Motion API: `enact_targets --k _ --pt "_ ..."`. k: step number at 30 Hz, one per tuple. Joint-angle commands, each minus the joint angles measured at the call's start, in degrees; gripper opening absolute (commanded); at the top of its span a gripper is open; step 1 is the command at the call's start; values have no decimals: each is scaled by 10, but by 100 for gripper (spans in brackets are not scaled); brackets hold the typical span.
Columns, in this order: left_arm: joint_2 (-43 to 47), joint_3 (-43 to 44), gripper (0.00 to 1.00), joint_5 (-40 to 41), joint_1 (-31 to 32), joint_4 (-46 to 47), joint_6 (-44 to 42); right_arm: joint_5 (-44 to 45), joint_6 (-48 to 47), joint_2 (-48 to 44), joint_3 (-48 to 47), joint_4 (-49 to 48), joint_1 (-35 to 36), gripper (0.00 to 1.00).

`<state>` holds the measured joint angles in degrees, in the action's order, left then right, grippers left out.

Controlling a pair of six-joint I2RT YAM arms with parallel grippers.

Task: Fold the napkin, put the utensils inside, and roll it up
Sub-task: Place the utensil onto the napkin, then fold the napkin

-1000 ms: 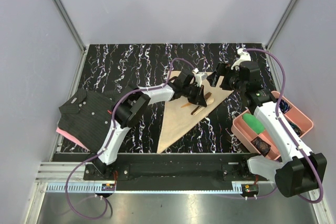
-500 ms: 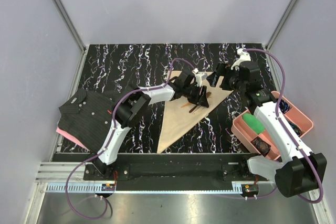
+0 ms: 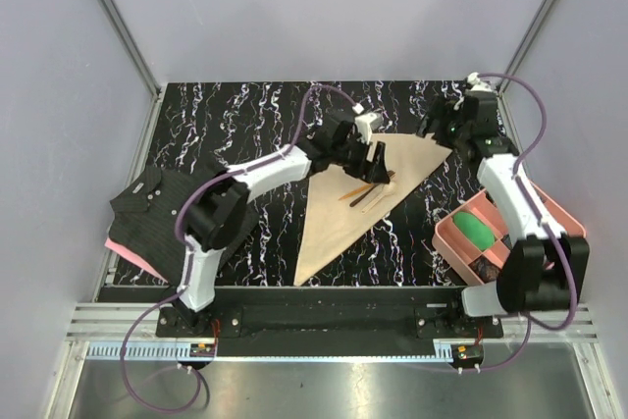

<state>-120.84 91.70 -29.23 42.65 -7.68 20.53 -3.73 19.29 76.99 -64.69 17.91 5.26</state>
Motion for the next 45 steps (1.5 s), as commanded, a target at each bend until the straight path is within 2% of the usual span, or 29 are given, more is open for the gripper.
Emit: enact_targets --k 1,5,10,14,20,24,28,39,45 --pt "127 -45 78 56 -35 -23 -26 0 -14 84 -74 -9 -72 93" --pt "233 -117 80 88 -96 -64 2 -37 -3 158 -111 -10 -163 90" --pt "325 -180 81 81 -179 -103 8 -41 -21 271 -166 -9 -205 85" --pt "367 -188 82 88 -199 -178 -25 -58 -21 338 -207 -11 -227 79" --pt "380 -174 84 80 -209 -239 -82 -109 -4 400 -245 -27 -240 77" --pt "371 -173 84 101 -218 -247 -104 -123 9 428 -249 -45 -241 77" --pt "363 -182 84 87 -223 -247 -103 -142 21 453 -261 -56 -241 76" --pt "365 -204 84 81 -222 -240 -97 -125 16 500 -285 -55 -241 62" --pt "363 -203 84 78 -223 -239 -95 -120 9 514 -299 -54 -242 58"
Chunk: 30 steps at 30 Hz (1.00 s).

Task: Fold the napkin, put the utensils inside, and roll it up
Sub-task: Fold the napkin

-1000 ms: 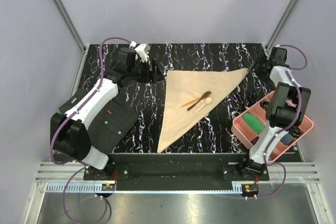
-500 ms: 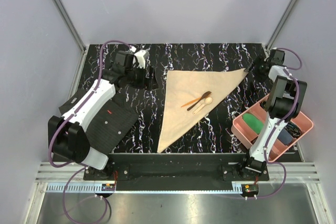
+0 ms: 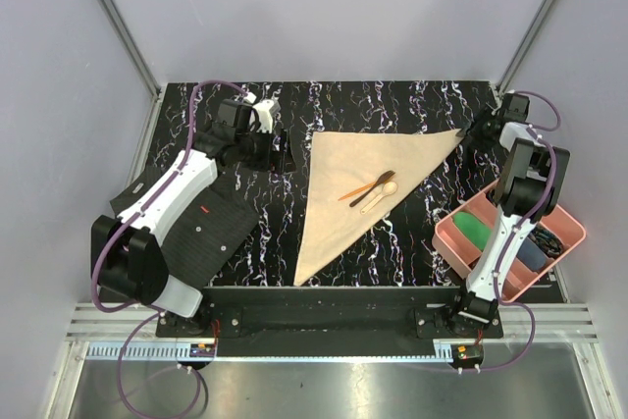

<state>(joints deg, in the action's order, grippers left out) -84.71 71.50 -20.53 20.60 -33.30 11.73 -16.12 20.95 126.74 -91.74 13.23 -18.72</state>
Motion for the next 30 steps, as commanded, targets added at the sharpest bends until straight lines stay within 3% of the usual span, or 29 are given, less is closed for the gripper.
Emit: enact_targets --k 1,12,22,30 --pt "3 -1 84 -8 -2 17 -8 2 -8 19 -30 -8 -2 56" --pt "3 -2 84 -4 -2 17 -8 0 -15 40 -36 -7 -3 41" --pt "4 -3 85 -7 -2 17 -9 -5 -16 54 -50 -4 -4 36" --pt "4 -4 85 -14 -2 17 -13 -19 -20 63 -65 -1 -4 25"
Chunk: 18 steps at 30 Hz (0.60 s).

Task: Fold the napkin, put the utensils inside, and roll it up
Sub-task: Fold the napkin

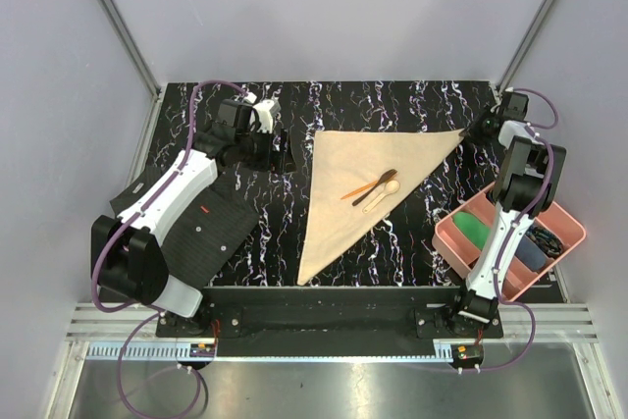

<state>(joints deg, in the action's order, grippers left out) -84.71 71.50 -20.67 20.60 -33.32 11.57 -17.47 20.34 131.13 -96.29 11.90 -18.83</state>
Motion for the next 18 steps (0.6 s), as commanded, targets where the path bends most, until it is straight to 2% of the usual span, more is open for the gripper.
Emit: enact_targets --k 1,4,5,10,13,18 --pt "3 -3 85 -14 -2 18 -10 -5 -14 19 -21 11 -2 24" --pt "2 -3 85 -15 -2 17 -11 -10 -18 18 -26 8 -2 18" --pt "2 -3 85 -17 -2 17 -12 -12 -21 14 -27 7 -3 13" --pt "-3 -3 85 -22 -2 17 -13 -34 -31 -8 -14 -30 -2 11" --pt "-1 -3 85 -22 -2 17 -15 -37 -29 -41 20 -69 -2 11" --pt "-14 14 86 -28 -2 8 -23 -70 -3 -122 120 -169 -2 1"
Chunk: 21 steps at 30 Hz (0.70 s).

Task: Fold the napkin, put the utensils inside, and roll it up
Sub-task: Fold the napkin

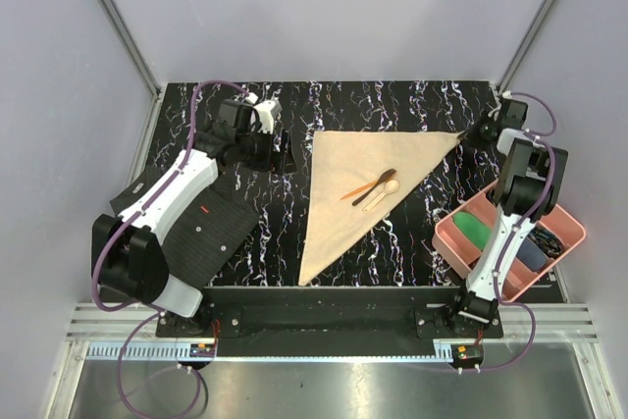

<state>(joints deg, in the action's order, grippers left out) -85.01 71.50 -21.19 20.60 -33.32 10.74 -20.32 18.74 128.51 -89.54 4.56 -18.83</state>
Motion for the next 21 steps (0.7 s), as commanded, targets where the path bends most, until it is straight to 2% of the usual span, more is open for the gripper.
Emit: enact_targets --k 1,5,13,21 --pt "-14 19 86 -27 -2 4 -16 -50 25 -124 81 -107 -2 0" --pt "-28 36 86 -41 -2 -10 -13 -96 54 -191 152 -165 3 0" --pt "-11 18 86 -25 -2 -9 -15 -106 64 -291 242 -169 53 0" --pt "-1 9 86 -31 -2 -8 -15 -64 53 -361 323 -154 171 0"
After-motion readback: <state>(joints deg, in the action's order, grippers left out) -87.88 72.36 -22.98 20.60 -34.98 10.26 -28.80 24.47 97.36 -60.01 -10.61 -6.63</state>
